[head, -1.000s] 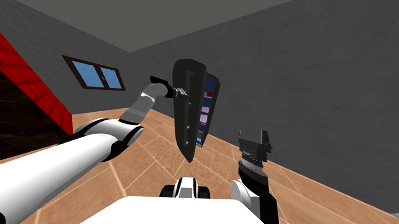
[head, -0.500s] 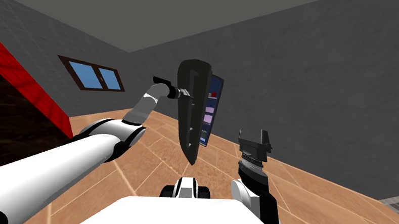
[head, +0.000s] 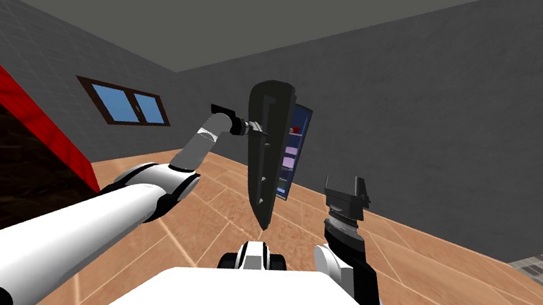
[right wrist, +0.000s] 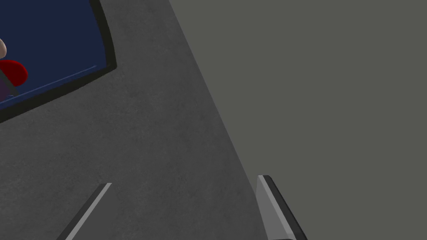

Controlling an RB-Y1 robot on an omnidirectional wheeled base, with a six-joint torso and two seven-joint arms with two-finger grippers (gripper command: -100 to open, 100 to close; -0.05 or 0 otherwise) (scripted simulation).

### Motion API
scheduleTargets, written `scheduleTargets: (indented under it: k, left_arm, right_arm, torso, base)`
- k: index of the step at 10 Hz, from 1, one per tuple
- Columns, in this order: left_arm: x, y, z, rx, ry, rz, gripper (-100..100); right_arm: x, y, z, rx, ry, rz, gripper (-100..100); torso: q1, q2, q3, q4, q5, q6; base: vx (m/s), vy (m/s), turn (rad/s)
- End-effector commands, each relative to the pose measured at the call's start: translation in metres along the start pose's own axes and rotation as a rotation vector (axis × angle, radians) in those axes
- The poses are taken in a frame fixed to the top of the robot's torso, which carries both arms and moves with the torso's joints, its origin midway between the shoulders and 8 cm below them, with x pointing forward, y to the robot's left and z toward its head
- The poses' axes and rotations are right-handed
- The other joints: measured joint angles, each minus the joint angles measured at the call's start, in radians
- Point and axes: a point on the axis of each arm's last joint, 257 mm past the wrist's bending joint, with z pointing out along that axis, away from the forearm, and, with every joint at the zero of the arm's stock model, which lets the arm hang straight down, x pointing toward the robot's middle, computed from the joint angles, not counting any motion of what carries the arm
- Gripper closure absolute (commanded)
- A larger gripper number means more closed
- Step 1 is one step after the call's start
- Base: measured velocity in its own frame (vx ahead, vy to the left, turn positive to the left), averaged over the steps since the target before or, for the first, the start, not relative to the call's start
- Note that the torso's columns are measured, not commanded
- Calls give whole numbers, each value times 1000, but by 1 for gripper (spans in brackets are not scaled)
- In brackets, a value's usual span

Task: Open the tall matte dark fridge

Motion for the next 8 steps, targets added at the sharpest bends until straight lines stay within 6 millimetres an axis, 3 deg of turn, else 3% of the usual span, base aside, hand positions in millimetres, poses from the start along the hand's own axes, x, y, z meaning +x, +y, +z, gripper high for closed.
scheduleTargets:
  k: [1,3,5,8]
  left_arm:
    - [15,8,-3,-20,39,10,100]
    - [23,19,-3,-46,60,14,100]
    - [28,33,-2,-82,71,11,100]
    - [42,53,-5,-132,110,14,100]
  right_arm:
    - [0,0,0,0,0,0,0]
    - [0,0,0,0,0,0,0]
    - [0,0,0,0,0,0,0]
    - [0,0,0,0,0,0,0]
  torso:
    - [-1,1,1,0,1,-2]
    - [-2,5,5,0,0,0]
    - [-21,4,4,-1,-7,3]
    - [-8,1,2,-2,-3,2]
  base:
    - [-43,286,-19]
    - [-49,305,-39]
    - [-6,138,-8]
    - [86,269,-64]
